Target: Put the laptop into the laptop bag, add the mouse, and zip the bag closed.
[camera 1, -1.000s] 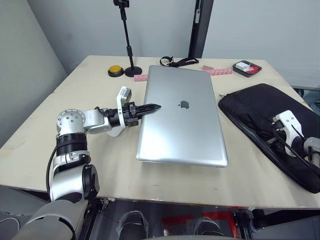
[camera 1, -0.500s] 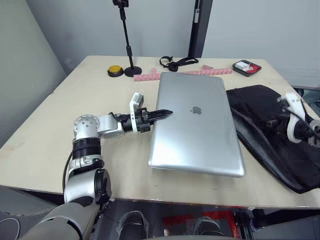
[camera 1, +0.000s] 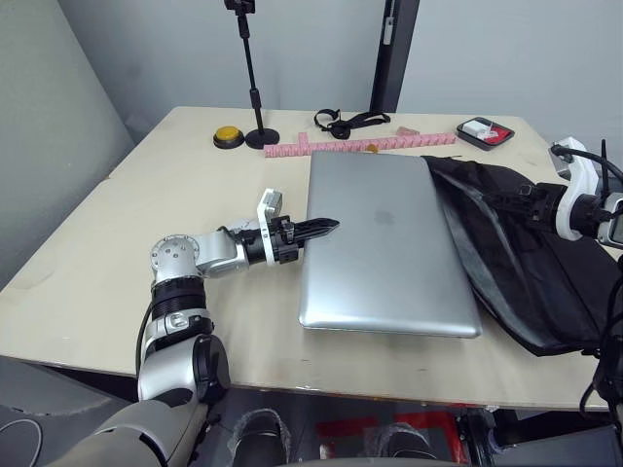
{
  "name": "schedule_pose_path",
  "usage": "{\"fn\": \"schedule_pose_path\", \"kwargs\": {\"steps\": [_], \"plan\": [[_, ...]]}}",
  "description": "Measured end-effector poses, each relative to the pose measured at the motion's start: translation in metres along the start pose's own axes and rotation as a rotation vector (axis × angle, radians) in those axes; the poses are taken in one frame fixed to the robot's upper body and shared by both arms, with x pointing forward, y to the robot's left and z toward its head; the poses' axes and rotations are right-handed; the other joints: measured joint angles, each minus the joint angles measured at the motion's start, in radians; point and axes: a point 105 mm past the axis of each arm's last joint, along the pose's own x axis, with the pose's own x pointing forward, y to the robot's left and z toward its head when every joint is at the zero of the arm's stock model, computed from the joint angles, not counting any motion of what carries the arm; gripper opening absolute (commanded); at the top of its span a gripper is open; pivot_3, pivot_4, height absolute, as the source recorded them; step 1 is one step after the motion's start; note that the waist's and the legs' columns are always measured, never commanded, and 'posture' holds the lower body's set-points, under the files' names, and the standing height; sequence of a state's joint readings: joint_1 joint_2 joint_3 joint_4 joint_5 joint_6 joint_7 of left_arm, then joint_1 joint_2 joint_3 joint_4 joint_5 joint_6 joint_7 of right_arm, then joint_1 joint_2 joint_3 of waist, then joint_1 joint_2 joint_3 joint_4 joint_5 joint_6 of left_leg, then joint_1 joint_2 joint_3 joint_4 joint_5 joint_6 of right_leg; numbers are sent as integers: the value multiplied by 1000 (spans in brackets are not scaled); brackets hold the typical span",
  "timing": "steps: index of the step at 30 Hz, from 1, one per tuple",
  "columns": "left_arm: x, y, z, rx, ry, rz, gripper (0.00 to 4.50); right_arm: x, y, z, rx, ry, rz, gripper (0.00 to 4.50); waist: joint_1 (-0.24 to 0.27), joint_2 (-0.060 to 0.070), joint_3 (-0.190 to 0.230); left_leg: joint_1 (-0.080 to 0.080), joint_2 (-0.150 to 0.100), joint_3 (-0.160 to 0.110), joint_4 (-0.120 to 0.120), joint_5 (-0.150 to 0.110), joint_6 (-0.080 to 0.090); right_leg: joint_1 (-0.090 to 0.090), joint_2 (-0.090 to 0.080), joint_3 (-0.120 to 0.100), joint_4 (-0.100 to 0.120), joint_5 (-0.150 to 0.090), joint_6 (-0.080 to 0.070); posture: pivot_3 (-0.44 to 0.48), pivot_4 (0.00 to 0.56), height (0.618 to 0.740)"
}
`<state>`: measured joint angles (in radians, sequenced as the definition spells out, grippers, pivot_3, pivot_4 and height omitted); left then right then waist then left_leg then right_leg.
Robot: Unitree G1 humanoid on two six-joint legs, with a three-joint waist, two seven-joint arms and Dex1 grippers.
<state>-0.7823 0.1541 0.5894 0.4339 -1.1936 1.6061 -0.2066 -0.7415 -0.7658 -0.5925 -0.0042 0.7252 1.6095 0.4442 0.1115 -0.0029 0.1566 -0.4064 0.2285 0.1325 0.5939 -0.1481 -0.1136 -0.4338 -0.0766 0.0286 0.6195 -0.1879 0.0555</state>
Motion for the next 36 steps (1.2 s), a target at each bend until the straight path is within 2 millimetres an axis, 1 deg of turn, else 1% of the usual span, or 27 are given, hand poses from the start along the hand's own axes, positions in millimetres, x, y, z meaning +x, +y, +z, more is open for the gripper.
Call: {"fn": "schedule_pose_path", "kwargs": {"steps": [4,6,12,17,21,22,24,27,29,31,33,36], "plan": [[2,3,-6,-22,-5,-10,333,2,-3,2,46,-21,-2,17,3,0,0,0,0,-1,0,0,-1,0,0,0,0,0,0,0,150,739],[3,4,-8,-35,-10,-18,333,4,-1,1,56,-24,12,17,3,0,0,0,0,0,0,0,-1,0,0,0,0,0,0,0,150,739],[16,7,-13,-57,-10,-12,333,6,6,1,72,-34,43,17,5,0,0,0,0,0,0,0,-1,0,0,0,0,1,3,0,150,739],[24,12,-11,-67,-19,16,333,5,9,3,78,-45,51,17,4,0,0,0,0,0,0,0,-2,0,0,0,0,2,5,0,150,739],[38,14,-10,-60,-3,49,333,6,12,2,84,-49,61,17,6,0,0,0,0,0,0,0,-2,0,0,0,0,3,7,0,150,739],[47,14,-9,-49,1,62,333,8,13,0,100,-56,72,17,9,0,0,0,0,0,0,1,-3,0,0,0,-1,4,8,0,150,739],[59,9,-8,-45,9,49,333,9,15,-4,107,-49,76,17,12,0,0,-1,0,0,0,1,-3,0,-1,0,-1,4,8,0,150,739],[71,1,-9,-30,26,15,333,9,18,-5,103,-50,80,17,12,0,0,-1,-1,0,0,1,-2,0,-1,0,-1,6,11,0,150,739],[75,0,-11,-23,34,10,333,9,20,-4,94,-53,84,17,12,0,0,-1,-1,0,0,1,-2,0,-1,0,-1,6,12,0,150,739],[82,2,-16,-19,52,16,333,7,25,-4,73,-57,95,17,11,0,0,-1,-1,0,0,1,-3,0,-1,0,-1,7,13,0,150,739],[89,9,-23,-28,73,37,333,6,29,-4,70,-58,108,17,11,0,0,-1,-1,0,0,1,-3,0,-1,0,-1,7,13,0,150,739],[95,19,-27,-39,81,69,333,6,29,-4,70,-57,97,17,11,0,0,-1,-1,0,0,1,-4,0,-1,1,-1,7,13,0,150,739]]}}
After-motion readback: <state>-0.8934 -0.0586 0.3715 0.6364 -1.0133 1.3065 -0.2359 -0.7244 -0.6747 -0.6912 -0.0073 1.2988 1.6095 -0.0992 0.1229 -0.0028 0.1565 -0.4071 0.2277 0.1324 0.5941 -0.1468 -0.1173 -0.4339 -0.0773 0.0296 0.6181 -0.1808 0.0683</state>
